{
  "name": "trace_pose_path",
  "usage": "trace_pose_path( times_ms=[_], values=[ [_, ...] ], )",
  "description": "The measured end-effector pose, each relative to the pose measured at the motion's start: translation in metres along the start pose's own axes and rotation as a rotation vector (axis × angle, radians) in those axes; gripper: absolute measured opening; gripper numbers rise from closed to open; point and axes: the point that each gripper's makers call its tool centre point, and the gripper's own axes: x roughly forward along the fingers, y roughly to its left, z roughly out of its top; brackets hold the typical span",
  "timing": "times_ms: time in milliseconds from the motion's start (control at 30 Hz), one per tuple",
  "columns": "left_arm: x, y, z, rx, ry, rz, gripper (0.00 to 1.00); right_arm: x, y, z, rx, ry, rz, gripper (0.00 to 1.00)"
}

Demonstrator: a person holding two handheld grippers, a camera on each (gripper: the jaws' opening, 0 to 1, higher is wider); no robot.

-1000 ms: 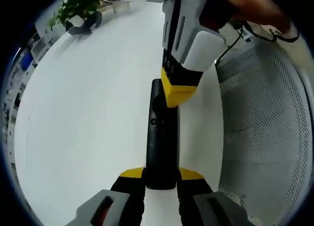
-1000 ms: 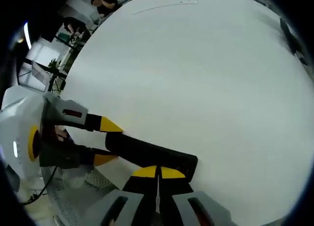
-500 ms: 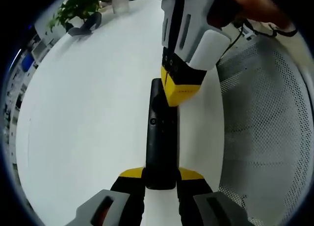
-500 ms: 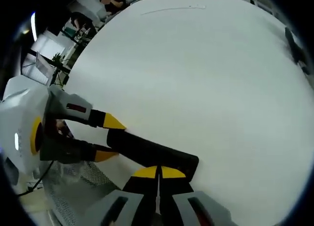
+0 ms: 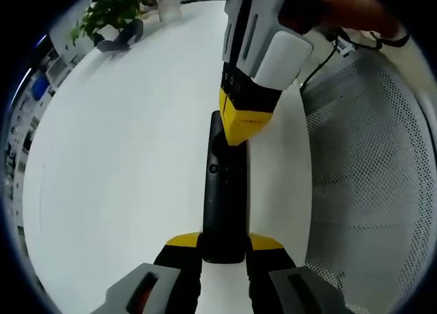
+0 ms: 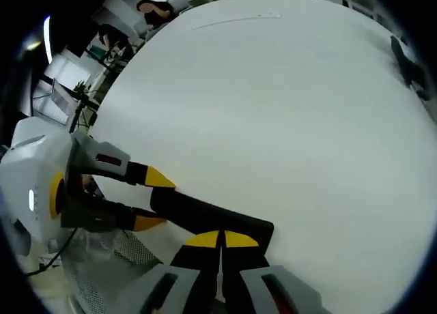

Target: Press the specified remote control buttons in sequence, fully releasing each button before pressing the next.

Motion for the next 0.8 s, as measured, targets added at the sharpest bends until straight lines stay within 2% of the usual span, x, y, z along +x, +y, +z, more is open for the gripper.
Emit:
trace_pose_path(
  times_ms=[267, 567, 800],
  values=[
    [0.0001, 0.0008, 0.0001, -0.002, -0.008, -0.002, 0.23, 0.0051, 0.0009, 0.0013, -0.017, 0.004, -0.002, 0.0],
    [0.0, 0.001, 0.0, -0.011, -0.04, -0.01, 0.23, 0.006, -0.0006, 0.0024, 0.012, 0.011, -0.006, 0.0],
    [-0.0002, 0.001, 0.0, -0.004, -0.049, -0.02, 0.23, 0.0083, -0.0042, 0.0043, 0.072, 0.019, 0.002, 0.0]
  ],
)
